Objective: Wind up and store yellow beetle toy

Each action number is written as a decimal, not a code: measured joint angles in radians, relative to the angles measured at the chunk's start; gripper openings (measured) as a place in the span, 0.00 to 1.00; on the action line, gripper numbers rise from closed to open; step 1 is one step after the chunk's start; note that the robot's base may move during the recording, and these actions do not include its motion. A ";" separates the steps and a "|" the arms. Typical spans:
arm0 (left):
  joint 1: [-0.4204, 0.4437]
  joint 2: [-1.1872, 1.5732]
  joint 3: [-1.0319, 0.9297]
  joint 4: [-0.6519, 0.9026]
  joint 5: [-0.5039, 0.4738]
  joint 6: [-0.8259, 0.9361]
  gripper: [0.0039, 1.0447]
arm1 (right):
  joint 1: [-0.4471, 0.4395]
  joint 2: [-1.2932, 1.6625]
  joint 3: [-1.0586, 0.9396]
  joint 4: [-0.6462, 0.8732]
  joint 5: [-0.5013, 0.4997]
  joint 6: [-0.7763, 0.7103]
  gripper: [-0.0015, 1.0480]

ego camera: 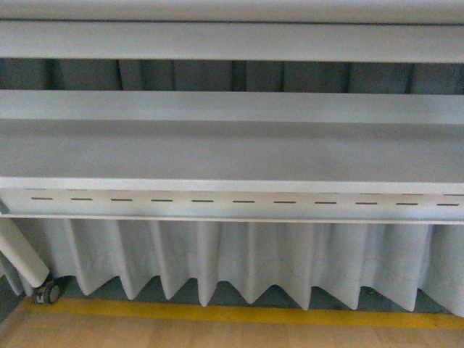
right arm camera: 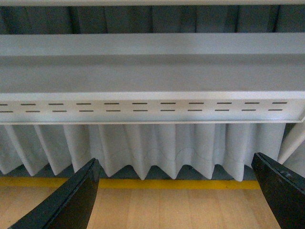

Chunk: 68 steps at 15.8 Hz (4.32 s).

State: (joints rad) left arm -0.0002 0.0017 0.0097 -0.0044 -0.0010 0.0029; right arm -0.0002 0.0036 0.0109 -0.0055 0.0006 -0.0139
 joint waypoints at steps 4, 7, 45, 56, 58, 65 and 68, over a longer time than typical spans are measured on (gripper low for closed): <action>0.000 0.000 0.000 -0.002 0.000 0.000 0.94 | 0.000 0.000 0.000 0.002 0.000 0.000 0.94; 0.000 0.000 0.000 0.001 0.000 0.000 0.94 | 0.000 0.000 0.000 0.001 0.000 0.000 0.94; 0.000 0.000 0.000 0.001 0.000 0.000 0.94 | 0.000 0.000 0.000 0.002 0.000 0.004 0.94; 0.000 0.000 0.000 0.001 0.000 0.000 0.94 | 0.000 0.000 0.000 0.002 0.000 0.004 0.94; 0.000 0.000 0.000 0.003 0.000 0.000 0.94 | 0.000 0.000 0.000 0.004 0.000 0.004 0.94; 0.000 0.000 0.000 0.002 0.000 0.000 0.94 | 0.000 0.000 0.000 0.002 0.000 0.004 0.94; 0.000 0.000 0.000 0.003 0.000 0.000 0.94 | 0.000 0.000 0.000 0.003 0.000 0.004 0.94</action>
State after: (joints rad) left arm -0.0002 0.0017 0.0097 -0.0013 -0.0006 0.0029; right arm -0.0002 0.0032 0.0109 -0.0025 0.0002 -0.0101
